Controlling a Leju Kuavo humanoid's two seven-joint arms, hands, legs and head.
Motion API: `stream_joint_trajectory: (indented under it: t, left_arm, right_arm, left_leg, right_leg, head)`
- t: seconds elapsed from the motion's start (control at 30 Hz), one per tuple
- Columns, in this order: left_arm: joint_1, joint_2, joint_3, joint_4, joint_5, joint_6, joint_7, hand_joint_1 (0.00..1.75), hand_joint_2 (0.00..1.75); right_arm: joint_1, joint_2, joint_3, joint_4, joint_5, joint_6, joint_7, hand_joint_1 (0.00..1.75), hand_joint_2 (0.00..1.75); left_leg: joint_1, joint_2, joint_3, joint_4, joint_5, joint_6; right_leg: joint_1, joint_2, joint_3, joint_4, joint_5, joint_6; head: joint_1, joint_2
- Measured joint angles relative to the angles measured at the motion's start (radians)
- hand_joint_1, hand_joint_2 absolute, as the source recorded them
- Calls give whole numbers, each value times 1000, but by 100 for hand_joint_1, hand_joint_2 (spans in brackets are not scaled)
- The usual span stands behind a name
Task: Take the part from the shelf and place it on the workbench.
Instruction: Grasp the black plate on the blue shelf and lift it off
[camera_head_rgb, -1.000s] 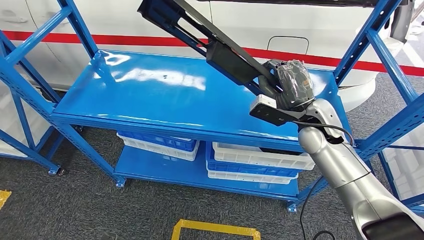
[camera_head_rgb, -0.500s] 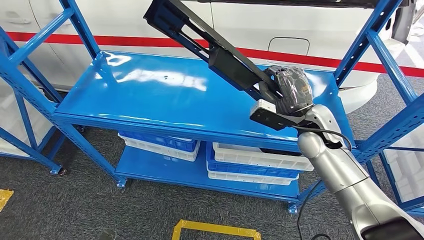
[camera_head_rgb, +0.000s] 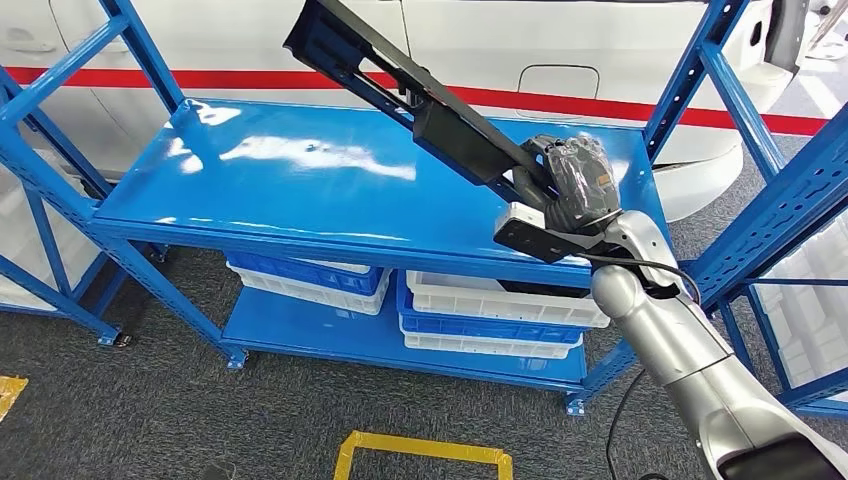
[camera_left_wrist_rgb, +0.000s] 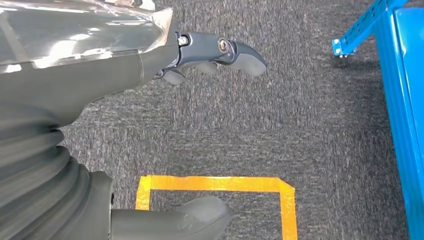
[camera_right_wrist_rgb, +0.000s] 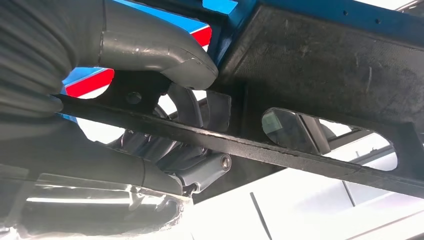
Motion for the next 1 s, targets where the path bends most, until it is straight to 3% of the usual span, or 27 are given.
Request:
stream_joint_trajectory:
  t: [0.07,0.17,0.2,0.27,0.33,0.37,0.4,0.43,0.5,0.57,0.67,0.7,0.77,0.83,0.87,0.9,0.93,1.0]
  left_arm:
    - [-3,2,-1,0,0,0,-2,0,175]
    - [-5,2,-1,0,0,-1,-3,0,175]
    - [-6,1,-1,0,0,-2,-3,0,175]
    - [-7,-1,-2,0,0,-3,-3,0,175]
    - [-7,-2,-2,0,1,-4,-2,0,175]
    - [-7,-3,-2,0,1,-4,-2,0,175]
    - [-6,-4,-2,0,1,-5,-2,0,175]
    - [-6,-4,-2,0,1,-5,-2,0,175]
    - [-7,-5,-2,0,1,-5,-2,0,175]
    - [-7,-5,-2,0,1,-5,-2,0,175]
    - [-5,-4,-3,0,1,-6,-3,0,175]
    - [-4,-4,-3,0,1,-6,-3,0,175]
    - [-3,-4,-3,0,1,-6,-3,0,175]
    - [-3,-4,-4,0,1,-6,-3,0,175]
    - [-3,-4,-4,0,1,-6,-3,0,175]
    - [-3,-4,-4,0,1,-6,-3,0,175]
    - [-3,-5,-4,0,1,-6,-3,0,175]
    - [-4,-4,-4,0,1,-6,-4,0,175]
  right_arm:
    - [-2,1,-6,0,2,2,0,175,175]
    - [-2,3,-13,0,4,4,0,175,175]
    - [-2,2,-14,0,5,4,0,175,175]
    - [-2,1,-17,0,6,4,0,175,175]
    - [1,1,-18,1,6,5,0,175,175]
    - [4,1,-18,1,7,6,0,175,175]
    - [7,1,-18,1,8,7,0,175,175]
    - [8,1,-18,2,8,7,0,175,175]
    - [7,1,-19,2,8,7,0,175,175]
    - [6,2,-21,2,8,8,0,175,175]
    - [4,1,-22,2,8,12,0,175,175]
    - [4,1,-22,2,8,14,0,175,175]
    - [2,3,-22,2,8,15,0,175,175]
    - [3,4,-22,2,8,16,0,175,175]
    - [4,4,-22,2,8,16,0,175,175]
    - [5,4,-22,2,8,16,0,175,175]
    - [7,4,-22,3,8,16,0,175,175]
    - [7,3,-23,2,8,16,0,175,175]
  left_leg:
    - [-10,4,42,-73,17,14]
    - [-15,6,38,-89,39,22]
    - [-13,8,36,-98,52,26]
    - [-7,11,25,-113,77,31]
    - [-7,10,3,-114,94,32]
    - [-7,10,-8,-113,101,31]
    - [-7,10,-19,-113,109,29]
    - [-6,10,-28,-112,116,25]
    - [-6,10,-44,-108,128,16]
    - [-8,9,-54,-100,137,5]
    - [-6,7,-67,-92,146,-10]
    - [-3,5,-74,-81,133,-16]
    - [1,3,-105,-5,57,-28]
    - [2,2,-141,123,-33,-37]
    - [2,2,-149,171,-54,-39]
    - [3,2,-139,187,-56,-39]
    - [2,2,-111,167,-41,-36]
    - [1,1,-13,43,-9,-25]
  right_leg:
    - [1,-3,-2,-1,7,7]
    - [0,-6,-9,-1,16,24]
    - [2,-5,-18,11,5,27]
    - [2,-5,-57,100,-58,23]
    - [-2,-5,-97,229,-130,22]
    - [-5,-5,-101,263,-146,26]
    - [-7,-5,-86,264,-149,34]
    - [-10,-5,-49,219,-137,44]
    - [-16,-5,54,75,-111,56]
    - [-13,-1,99,1,-97,51]
    - [-14,1,85,-1,-85,28]
    - [-17,0,79,-1,-77,18]
    - [-20,-2,63,-1,-59,0]
    - [-18,-3,42,-1,-43,-6]
    - [-17,-2,31,-1,-34,-6]
    - [-16,-2,20,0,-26,-5]
    - [-15,-2,10,0,-18,-3]
    - [-13,-2,-5,0,-4,4]
  head:
    - [2,0]
    - [3,0]
    - [4,0]
    - [10,0]
    - [13,0]
    - [13,0]
    - [13,0]
    - [13,0]
    - [13,0]
    - [11,0]
    - [9,0]
    - [8,0]
    - [7,0]
    - [6,0]
    - [6,0]
    - [6,0]
    - [6,0]
    - [5,0]
